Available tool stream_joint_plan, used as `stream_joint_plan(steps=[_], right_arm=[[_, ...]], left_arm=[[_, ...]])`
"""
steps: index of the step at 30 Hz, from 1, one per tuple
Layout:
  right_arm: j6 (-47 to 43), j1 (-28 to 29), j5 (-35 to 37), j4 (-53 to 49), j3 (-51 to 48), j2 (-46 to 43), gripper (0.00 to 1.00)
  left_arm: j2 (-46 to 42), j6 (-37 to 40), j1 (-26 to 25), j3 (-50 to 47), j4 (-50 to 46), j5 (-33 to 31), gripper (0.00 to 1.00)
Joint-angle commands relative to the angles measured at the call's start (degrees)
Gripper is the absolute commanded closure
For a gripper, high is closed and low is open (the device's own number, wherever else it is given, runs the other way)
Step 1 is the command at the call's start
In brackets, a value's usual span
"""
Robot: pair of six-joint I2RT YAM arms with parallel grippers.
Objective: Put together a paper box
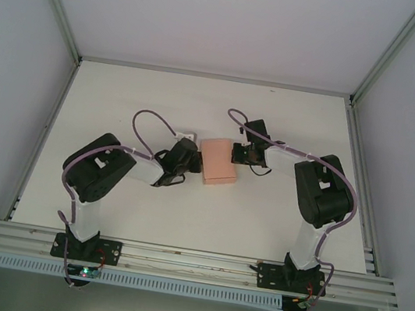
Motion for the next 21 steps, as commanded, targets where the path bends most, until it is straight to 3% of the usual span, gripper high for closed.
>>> stream_joint_plan(steps=[1,6,11,17,21], right_arm=[[-0.8,1.2,-0.4,-4.0,1.1,-1.1,0.89],[-0.8,0.4,1.9,-5.7,1.7,-2.2,0.89],[-0.9,-0.9,2.7,-6.4,1.3,-3.6,0.87],[-1.6,-2.1,2.7,-7.3,-0.5,-5.8,0.86],[-1.9,-1.9,1.0,-7.4,-4.4,-8.0,0.86]], left_arm=[[-3.3,1.7,-2.9,-0.3,-12.9,-1.3,0.91],[-5.4,3.7,-2.7,1.4,-21.2,-7.3,0.87],[-5.7,4.9,-2.6,3.2,-24.4,-7.5,0.84],[-9.6,5.4,-2.7,1.9,-26.8,-3.2,0.84],[-12.5,5.5,-3.3,-1.5,-25.1,6.4,0.84]])
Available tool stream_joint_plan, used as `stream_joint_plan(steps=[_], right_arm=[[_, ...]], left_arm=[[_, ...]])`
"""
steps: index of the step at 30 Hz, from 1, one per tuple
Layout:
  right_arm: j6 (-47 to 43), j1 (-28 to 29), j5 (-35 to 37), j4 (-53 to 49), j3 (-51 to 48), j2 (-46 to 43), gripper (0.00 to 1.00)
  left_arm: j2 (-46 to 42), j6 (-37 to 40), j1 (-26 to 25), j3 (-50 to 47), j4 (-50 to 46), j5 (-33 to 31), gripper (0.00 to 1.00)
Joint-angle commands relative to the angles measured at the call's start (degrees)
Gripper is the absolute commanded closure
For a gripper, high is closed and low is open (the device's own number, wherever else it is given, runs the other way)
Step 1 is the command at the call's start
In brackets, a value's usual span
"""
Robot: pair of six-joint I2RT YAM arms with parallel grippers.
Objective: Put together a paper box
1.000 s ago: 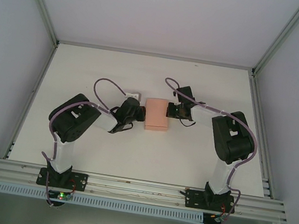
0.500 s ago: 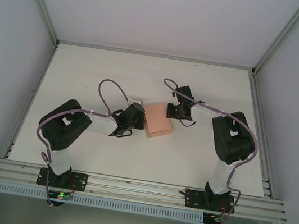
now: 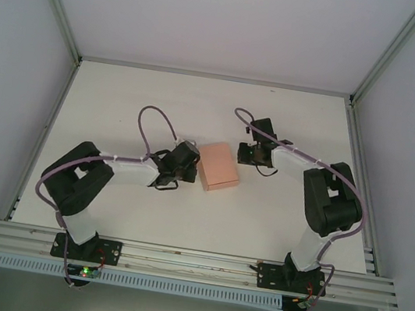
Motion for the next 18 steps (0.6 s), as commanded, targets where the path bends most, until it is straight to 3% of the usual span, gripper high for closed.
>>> stream_joint_plan(steps=[1,6,18], right_arm=[[-1.0,0.1,-1.0,-1.4,-3.9,-2.7,0.86],[-0.8,1.2,-1.6,-0.8,-7.6,-4.8,0.87],[2.2,7.3,-7.4,3.9,-12.4,-4.3,0.89]], left_arm=[[-2.1,1.2,-1.1,-2.6,-1.4,8.0,0.84],[1.6,1.4,-3.7,-0.5,-1.4,13.2,0.97],[4.4,0.3,-5.5,0.6,5.6,13.8,1.00]])
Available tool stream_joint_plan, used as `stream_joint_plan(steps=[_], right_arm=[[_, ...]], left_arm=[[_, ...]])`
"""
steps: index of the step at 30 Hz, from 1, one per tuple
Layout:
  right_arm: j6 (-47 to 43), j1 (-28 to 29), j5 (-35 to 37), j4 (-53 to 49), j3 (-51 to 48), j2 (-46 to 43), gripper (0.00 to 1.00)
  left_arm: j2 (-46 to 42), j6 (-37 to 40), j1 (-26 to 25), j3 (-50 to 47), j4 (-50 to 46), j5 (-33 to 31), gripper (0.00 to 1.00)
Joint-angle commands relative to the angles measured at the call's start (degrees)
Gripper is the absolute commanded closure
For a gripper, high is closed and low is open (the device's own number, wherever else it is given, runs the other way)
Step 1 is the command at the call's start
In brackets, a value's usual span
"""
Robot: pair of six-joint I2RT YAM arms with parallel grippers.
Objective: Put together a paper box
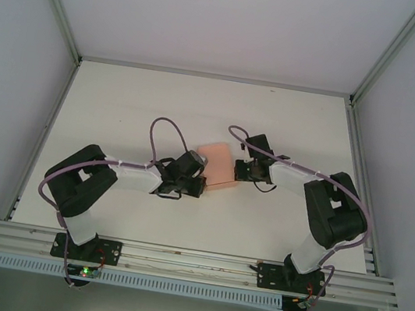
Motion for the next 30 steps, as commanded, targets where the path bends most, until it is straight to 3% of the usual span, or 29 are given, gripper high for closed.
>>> stream_joint_plan(steps=[1,11,18,23,30], right_arm=[[2.3,3.3,-7.5,1.2,-2.1,0.6,0.90],[4.8,6.7,-13.5,5.5,-1.6,2.9,0.92],[6.8,9.0,-13.2,8.0,-3.5,1.8,0.92],[5.5,6.5,-4.1,3.7,-3.3,-1.5,0.92],[2.7,0.3,5.2,-2.9,-0.9,-7.3,0.87]], left_arm=[[3.2,0.1,-1.0,1.5,5.8,1.5,1.00],[7.0,-0.6,-1.1,2.4,23.6,0.4,1.00],[6.1,-1.5,-1.0,2.5,24.2,-4.1,1.00],[3.9,-0.7,-1.0,1.6,16.7,-8.0,1.00],[-5.0,1.1,-0.9,-1.5,-0.3,-21.1,0.98]])
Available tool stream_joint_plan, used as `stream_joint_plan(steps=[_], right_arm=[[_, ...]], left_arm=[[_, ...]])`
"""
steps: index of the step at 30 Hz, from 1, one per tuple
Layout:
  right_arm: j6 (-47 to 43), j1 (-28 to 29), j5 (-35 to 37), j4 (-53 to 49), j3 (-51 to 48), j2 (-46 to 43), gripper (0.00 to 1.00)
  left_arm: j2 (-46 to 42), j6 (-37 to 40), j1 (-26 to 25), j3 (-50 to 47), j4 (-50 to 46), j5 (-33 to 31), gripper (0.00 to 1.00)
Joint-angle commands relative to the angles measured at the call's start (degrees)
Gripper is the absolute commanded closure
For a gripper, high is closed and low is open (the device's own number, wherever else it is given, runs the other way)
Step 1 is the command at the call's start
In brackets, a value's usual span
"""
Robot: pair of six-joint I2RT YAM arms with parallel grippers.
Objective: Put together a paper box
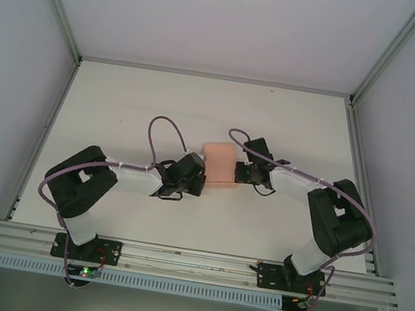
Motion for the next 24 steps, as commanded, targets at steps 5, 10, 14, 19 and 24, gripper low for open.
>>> stream_joint_plan(steps=[5,10,14,19,24], right_arm=[[-0.9,-2.8,1.4,-3.1,2.8,-3.0,0.86],[-1.2,-4.1,2.4,-3.7,3.0,-3.7,0.84],[-0.7,-5.0,2.5,-1.5,2.4,-3.9,0.82],[-1.3,-5.6,0.0,1.7,5.5,1.1,0.83],[-0.9,-5.6,-2.4,3.3,9.5,7.2,0.84]], left_arm=[[-6.8,2.8,1.1,-1.6,-7.4,-13.1,0.90],[-8.0,2.6,1.5,-1.4,-9.6,-13.0,0.89],[-8.4,1.9,3.5,-1.2,-7.9,-10.8,0.82],[-3.2,1.9,9.1,3.6,-5.1,-4.4,0.83],[5.1,2.4,12.2,11.5,-1.9,1.2,0.86]])
